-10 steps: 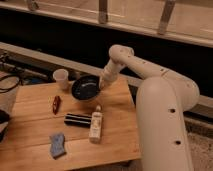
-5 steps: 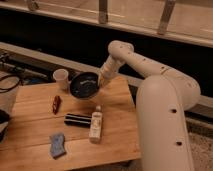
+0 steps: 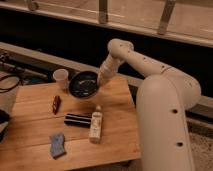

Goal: Pick up the ceramic bowl

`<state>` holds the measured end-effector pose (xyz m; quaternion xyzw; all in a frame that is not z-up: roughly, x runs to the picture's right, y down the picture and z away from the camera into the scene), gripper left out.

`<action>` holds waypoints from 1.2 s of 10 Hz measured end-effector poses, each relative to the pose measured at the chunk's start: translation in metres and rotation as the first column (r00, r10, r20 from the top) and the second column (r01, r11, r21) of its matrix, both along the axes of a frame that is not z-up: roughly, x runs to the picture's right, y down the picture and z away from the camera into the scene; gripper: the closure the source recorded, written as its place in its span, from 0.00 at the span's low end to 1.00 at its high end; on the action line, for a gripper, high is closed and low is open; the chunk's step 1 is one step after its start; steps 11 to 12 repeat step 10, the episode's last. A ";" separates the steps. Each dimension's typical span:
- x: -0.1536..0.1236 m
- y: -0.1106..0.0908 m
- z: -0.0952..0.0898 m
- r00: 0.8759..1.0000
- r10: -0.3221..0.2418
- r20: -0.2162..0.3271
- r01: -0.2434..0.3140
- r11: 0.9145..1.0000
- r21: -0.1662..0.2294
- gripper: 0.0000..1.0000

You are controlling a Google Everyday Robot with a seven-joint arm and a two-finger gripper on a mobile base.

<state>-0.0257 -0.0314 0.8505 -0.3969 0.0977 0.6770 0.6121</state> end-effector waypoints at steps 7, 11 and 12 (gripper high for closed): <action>-0.005 0.000 -0.002 1.000 -0.018 0.008 0.018 1.000 0.008 0.92; -0.004 0.000 -0.003 1.000 -0.023 0.009 0.023 1.000 0.012 0.92; -0.004 0.000 -0.003 1.000 -0.023 0.009 0.023 1.000 0.012 0.92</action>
